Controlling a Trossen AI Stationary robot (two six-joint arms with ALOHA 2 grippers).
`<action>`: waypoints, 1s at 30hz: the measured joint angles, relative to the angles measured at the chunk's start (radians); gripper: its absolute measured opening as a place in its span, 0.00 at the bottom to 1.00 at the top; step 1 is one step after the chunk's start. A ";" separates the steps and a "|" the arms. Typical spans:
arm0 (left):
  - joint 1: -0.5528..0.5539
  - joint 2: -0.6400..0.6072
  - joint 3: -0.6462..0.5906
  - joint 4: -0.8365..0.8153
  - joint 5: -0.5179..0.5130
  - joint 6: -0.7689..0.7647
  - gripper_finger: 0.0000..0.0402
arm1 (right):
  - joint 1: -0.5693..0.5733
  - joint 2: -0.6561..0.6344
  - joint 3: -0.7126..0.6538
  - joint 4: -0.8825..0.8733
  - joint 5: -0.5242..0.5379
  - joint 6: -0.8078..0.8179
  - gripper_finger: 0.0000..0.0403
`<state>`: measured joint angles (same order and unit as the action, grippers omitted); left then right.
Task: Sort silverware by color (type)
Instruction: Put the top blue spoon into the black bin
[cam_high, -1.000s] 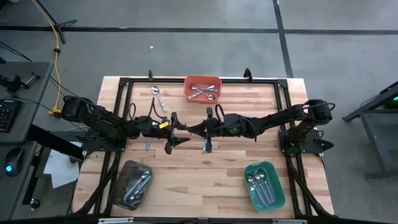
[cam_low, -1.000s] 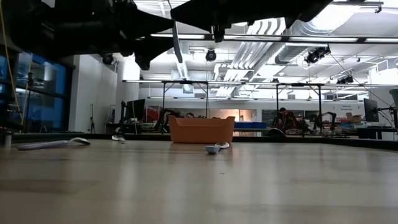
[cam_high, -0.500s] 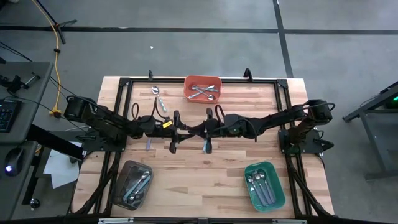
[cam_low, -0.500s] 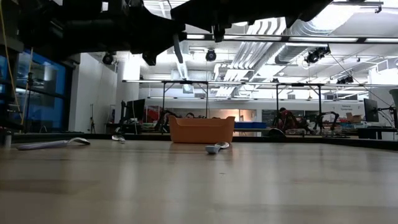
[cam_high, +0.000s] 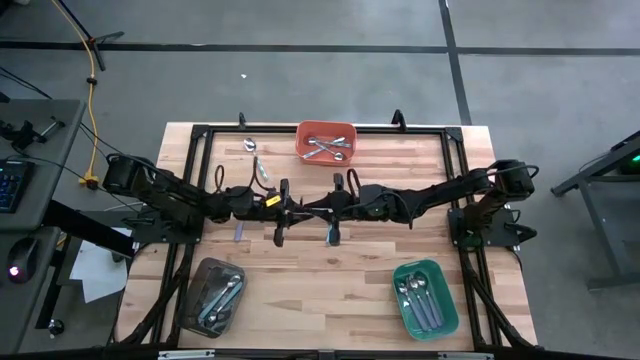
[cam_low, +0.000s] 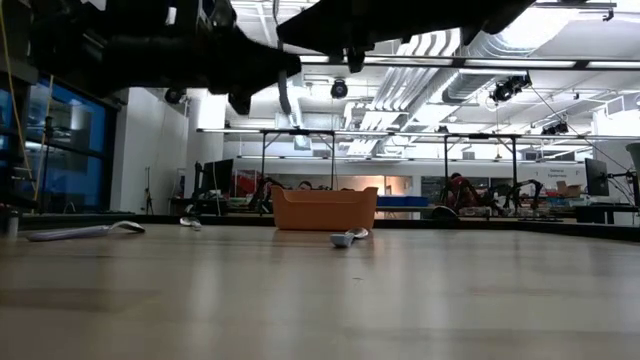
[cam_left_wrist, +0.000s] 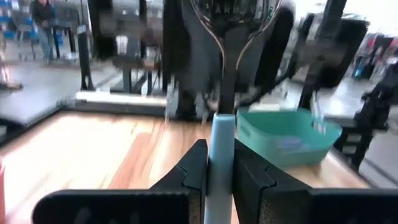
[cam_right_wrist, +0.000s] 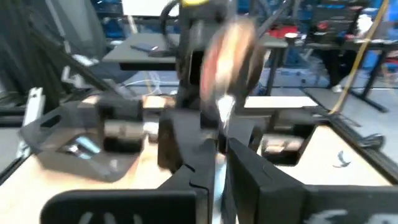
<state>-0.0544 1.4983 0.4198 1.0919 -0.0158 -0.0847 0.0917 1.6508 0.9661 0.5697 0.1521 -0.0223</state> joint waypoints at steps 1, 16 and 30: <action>0.000 0.001 0.000 -0.028 -0.001 0.000 0.08 | 0.000 -0.001 0.001 0.004 0.017 -0.002 0.08; -0.056 -0.273 0.028 -0.711 -0.022 -0.122 0.08 | -0.004 -0.108 0.001 -0.258 0.293 -0.089 0.18; -0.435 -0.442 0.383 -1.814 -0.041 -0.679 0.08 | -0.086 -0.098 0.001 -0.405 0.308 -0.046 0.00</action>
<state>-0.4893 1.0561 0.8030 -0.7222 -0.0566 -0.7639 0.0056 1.5528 0.9672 0.1644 0.4599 -0.0681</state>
